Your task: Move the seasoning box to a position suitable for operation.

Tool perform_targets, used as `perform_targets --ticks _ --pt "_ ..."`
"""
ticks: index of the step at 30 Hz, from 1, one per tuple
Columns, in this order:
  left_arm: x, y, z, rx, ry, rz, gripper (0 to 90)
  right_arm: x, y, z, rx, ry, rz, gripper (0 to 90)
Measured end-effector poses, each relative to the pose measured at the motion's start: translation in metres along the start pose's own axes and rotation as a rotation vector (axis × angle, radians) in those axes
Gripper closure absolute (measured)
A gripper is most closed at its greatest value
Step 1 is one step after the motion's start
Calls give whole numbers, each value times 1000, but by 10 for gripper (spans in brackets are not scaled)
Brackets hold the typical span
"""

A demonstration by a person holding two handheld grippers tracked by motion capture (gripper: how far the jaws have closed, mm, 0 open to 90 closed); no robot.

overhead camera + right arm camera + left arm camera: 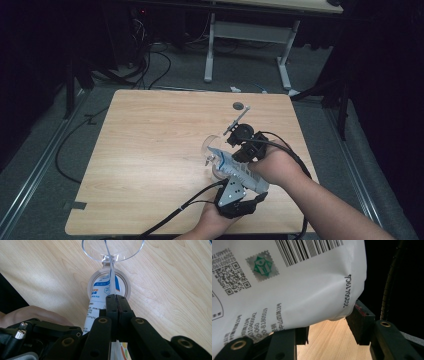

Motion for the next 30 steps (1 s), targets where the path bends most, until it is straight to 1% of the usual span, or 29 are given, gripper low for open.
perform_targets --ticks 12,30 --pt "0 0 1 -2 -8 -1 557 0 0 1 1 2 2 900" --pt "2 0 10 -12 -32 0 557 0 0 7 3 -2 -5 900"
Point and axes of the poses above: each handheld gripper's, and its own axes: y roughly backward along the jaws, z roughly out of its underside, x roughly to its right, the point moved 6 cm from there along -y, roughly forward along the jaws
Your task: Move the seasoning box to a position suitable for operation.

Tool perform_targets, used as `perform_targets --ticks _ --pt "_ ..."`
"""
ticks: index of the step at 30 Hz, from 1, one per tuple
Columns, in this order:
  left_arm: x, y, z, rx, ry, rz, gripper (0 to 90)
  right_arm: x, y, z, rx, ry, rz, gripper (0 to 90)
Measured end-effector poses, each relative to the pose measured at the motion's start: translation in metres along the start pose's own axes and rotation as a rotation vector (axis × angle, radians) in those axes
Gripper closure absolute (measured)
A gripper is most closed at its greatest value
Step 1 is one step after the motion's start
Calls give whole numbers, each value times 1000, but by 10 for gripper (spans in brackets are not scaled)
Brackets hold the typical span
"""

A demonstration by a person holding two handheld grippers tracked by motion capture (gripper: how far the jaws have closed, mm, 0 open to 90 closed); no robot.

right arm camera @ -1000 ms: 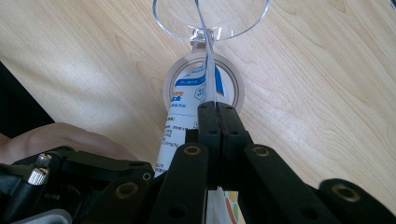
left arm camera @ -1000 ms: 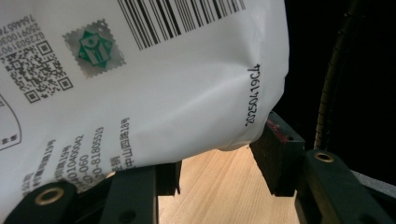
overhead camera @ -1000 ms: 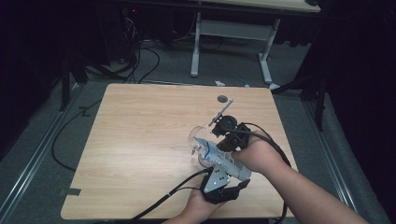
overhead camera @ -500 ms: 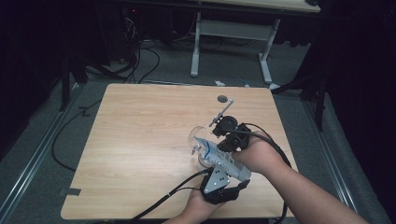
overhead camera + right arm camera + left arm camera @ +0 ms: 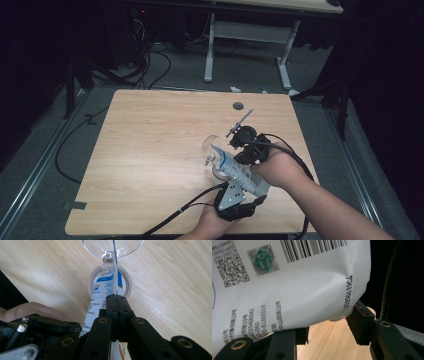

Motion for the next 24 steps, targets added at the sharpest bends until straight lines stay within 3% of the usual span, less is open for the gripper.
perform_targets --ticks 24 --pt "-4 2 16 -33 -13 -2 557 -2 -2 6 -4 -7 -18 900"
Point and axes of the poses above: each handheld gripper's, and its own axes: y roughly backward along the jaws, z roughly out of its underside, x roughly to its right, the point moved 6 cm from there along -y, roughly forward along the jaws
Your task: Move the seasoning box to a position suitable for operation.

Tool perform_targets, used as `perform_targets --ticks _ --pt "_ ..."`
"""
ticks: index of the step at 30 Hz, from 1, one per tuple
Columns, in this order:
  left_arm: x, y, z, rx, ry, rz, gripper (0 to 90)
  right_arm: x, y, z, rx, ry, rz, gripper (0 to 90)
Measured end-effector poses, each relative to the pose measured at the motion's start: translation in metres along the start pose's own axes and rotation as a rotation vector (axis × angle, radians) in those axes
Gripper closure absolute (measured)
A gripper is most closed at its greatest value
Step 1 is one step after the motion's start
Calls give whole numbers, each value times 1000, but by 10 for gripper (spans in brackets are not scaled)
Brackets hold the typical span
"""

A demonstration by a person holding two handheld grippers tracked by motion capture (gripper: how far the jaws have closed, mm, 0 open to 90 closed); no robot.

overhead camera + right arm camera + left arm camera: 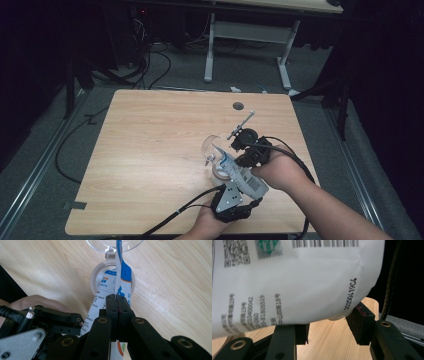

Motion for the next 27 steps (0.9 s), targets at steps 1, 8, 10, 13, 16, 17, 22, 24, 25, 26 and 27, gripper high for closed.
perform_targets --ticks 1,8,10,13,16,17,22,24,25,26,27 --pt "0 0 0 0 0 0 557 0 0 0 0 -2 -1 900" --pt "-1 0 5 -9 3 0 558 -1 1 2 1 -1 -2 900" --pt "-1 0 6 -12 4 -1 558 -1 2 3 -3 -7 -4 900" --pt "-1 0 9 -17 12 2 558 -2 2 4 -4 -4 -2 900" --pt "-3 0 12 -24 16 1 558 -3 2 5 -5 -6 -5 900" --pt "-3 0 12 -25 17 0 558 -3 2 5 -6 -10 -5 900" --pt "-4 1 17 -37 15 -3 558 -4 1 6 -12 -18 -7 900" --pt "-5 0 19 -41 17 -6 558 -3 0 7 -15 -8 -8 900" --pt "-5 0 21 -45 19 -8 558 -3 0 8 -17 -6 -6 900" --pt "-6 0 22 -47 22 -10 558 -3 -1 8 -17 -6 -7 900" --pt "-7 0 23 -50 24 -10 558 -3 -1 8 -16 -7 -9 900"
Point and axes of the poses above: each handheld gripper's, and its own axes: y roughly backward along the jaws, z roughly out of its underside, x roughly to its right, the point moved 6 cm from there along -y, roughly forward along the jaws
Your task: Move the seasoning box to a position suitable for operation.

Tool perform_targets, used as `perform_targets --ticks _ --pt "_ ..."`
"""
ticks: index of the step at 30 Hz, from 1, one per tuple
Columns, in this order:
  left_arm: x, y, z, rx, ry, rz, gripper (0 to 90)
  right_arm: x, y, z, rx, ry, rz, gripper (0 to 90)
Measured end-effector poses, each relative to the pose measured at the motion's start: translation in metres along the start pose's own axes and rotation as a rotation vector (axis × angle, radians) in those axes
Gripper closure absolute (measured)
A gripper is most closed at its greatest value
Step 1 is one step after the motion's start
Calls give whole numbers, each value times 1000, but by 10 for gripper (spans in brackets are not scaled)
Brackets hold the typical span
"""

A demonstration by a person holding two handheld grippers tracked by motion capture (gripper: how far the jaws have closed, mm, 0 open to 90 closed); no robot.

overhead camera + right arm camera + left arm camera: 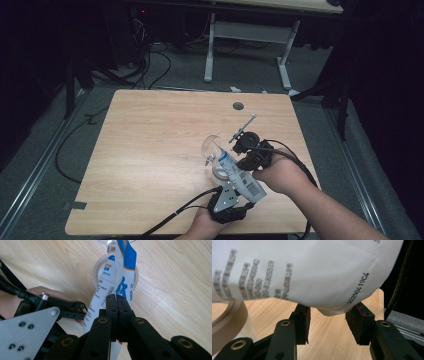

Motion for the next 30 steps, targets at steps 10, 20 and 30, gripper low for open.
perform_targets --ticks 10,20,30 --pt "-4 -2 7 -19 18 -8 558 0 -1 3 -4 -9 -2 900" --pt "-5 -2 10 -24 23 -9 551 1 -3 4 -11 -23 -6 900" --pt "-6 -2 10 -22 26 -8 537 2 -2 4 -6 -30 -5 900"
Point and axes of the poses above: each handheld gripper's, and its own axes: y roughly backward along the jaws, z roughly out of its underside, x roughly to its right, the point moved 6 cm from there along -y, roughly forward along the jaws
